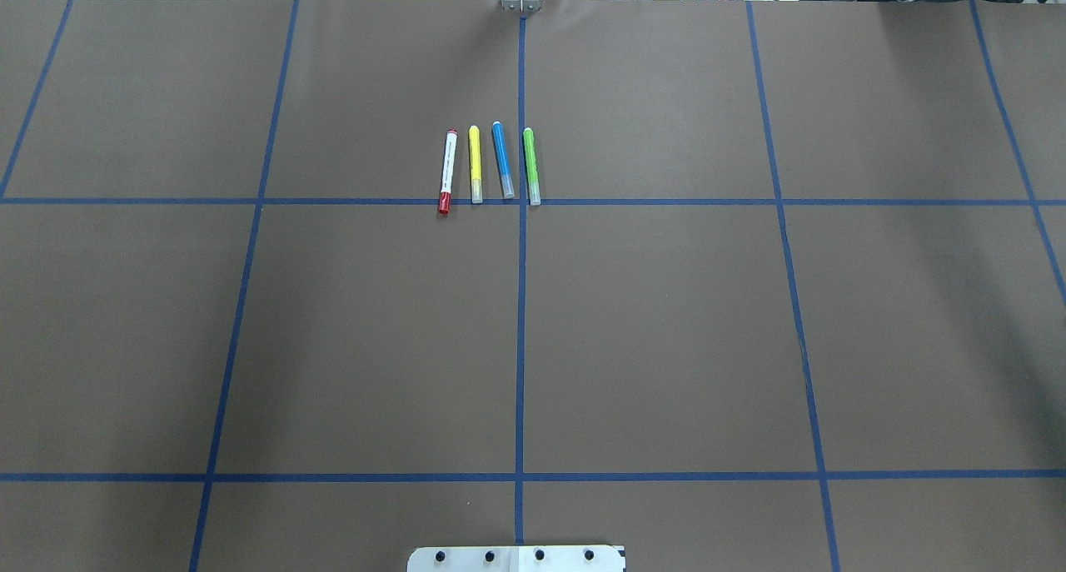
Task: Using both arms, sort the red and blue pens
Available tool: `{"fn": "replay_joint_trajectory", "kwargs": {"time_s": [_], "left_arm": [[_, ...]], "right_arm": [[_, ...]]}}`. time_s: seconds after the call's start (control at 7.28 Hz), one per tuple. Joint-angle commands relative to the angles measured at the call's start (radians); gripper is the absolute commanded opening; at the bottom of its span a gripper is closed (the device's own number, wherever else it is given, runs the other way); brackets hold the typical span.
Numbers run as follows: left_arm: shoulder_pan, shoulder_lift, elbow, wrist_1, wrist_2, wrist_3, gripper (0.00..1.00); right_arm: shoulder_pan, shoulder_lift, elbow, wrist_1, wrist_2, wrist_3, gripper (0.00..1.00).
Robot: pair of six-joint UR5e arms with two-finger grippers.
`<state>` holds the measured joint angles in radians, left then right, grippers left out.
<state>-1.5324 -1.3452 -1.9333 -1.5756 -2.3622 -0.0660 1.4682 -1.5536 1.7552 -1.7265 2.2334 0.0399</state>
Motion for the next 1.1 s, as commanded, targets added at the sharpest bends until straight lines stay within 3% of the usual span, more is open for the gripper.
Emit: {"fn": "replay_joint_trajectory", "kwargs": {"time_s": [0.0, 0.55, 0.96], "left_arm": [[0.0, -0.002, -0.003, 0.003, 0.0, -0.001, 1.0], [0.0, -0.017, -0.026, -0.001, -0.005, -0.003, 1.0], [0.0, -0.104, -0.001, 0.003, -0.006, -0.008, 1.0]], "right_arm": [[0.0, 0.0, 0.004, 0.001, 0.0, 0.0, 1.0], [-0.002, 0.016, 0.035, 0.005, -0.006, 0.011, 1.0], [-0.015, 0.059, 0.024, 0.005, -0.001, 0.006, 1.0]]}}
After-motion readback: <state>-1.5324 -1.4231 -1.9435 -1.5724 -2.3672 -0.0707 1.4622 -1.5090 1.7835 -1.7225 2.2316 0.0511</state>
